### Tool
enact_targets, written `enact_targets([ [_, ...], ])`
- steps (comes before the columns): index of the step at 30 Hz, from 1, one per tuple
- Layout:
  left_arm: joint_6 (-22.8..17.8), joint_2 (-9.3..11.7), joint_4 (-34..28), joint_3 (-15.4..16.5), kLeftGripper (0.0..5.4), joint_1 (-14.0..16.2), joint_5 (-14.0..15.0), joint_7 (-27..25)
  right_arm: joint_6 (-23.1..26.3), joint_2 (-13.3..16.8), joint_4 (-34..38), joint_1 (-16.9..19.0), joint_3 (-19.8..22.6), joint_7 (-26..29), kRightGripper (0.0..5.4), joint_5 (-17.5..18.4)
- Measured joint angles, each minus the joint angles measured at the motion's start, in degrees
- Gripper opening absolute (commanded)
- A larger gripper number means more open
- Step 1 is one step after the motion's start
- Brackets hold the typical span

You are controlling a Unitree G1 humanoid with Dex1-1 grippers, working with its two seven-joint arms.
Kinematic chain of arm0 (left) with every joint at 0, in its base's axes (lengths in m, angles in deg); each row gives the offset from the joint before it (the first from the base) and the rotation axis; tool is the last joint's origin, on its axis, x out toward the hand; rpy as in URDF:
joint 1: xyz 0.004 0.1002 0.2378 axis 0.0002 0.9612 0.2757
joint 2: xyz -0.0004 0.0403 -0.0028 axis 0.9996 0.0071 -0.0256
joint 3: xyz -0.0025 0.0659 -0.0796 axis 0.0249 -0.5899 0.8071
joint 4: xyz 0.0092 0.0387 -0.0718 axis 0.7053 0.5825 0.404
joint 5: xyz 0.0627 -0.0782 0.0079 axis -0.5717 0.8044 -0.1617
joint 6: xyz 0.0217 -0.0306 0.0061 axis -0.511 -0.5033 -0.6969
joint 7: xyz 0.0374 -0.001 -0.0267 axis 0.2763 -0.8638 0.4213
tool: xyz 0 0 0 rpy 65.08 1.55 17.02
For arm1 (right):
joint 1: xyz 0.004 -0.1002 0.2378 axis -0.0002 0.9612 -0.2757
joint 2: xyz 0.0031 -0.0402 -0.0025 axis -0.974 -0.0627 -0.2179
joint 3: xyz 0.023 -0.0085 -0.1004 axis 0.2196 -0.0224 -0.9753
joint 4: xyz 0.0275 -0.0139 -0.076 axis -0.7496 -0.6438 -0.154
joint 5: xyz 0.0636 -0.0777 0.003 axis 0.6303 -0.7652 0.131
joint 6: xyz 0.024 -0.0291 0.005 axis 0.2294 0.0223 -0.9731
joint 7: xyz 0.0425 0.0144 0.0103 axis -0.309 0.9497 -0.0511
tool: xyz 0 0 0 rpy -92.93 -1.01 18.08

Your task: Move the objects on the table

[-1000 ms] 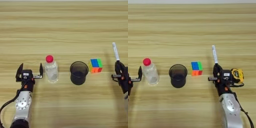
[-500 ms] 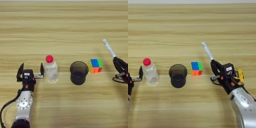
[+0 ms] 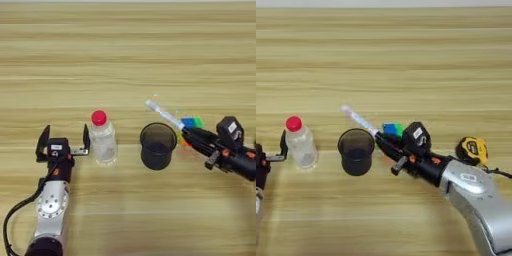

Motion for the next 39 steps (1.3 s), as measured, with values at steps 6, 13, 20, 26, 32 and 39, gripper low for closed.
enact_targets([
  [6, -0.2, -0.2, -1.1, -0.4, 5.40, 0.2, -0.1, 0.4, 4.5, 5.8, 3.3, 2.8, -1.0, 1.5, 0.70, -0.4],
  [13, -1.2, -0.5, -3.1, -1.0, 5.40, 1.0, -0.4, 1.3, 6.0, 11.5, 4.6, 2.7, -0.2, 2.6, 0.70, -1.5],
  [20, -2.0, -0.7, -4.8, -1.6, 5.40, 2.2, -1.1, 1.7, 6.1, 12.9, 4.1, -0.1, -0.1, 2.7, 0.70, -2.1],
  [26, -2.2, -1.1, -5.7, -1.7, 5.40, 2.7, -1.4, 2.3, 6.1, 13.3, 1.7, -2.3, -1.8, 3.2, 0.70, -3.2],
  [32, -2.4, -1.6, -6.4, -1.7, 5.40, 2.9, -1.6, 2.5, 6.1, 13.8, -0.2, -4.5, -2.6, 4.2, 0.70, -4.4],
  [39, -2.6, -1.8, -6.8, -2.0, 5.40, 3.0, -2.1, 2.8, 6.4, 14.6, -1.3, -6.7, -4.1, 5.4, 0.70, -5.5],
])
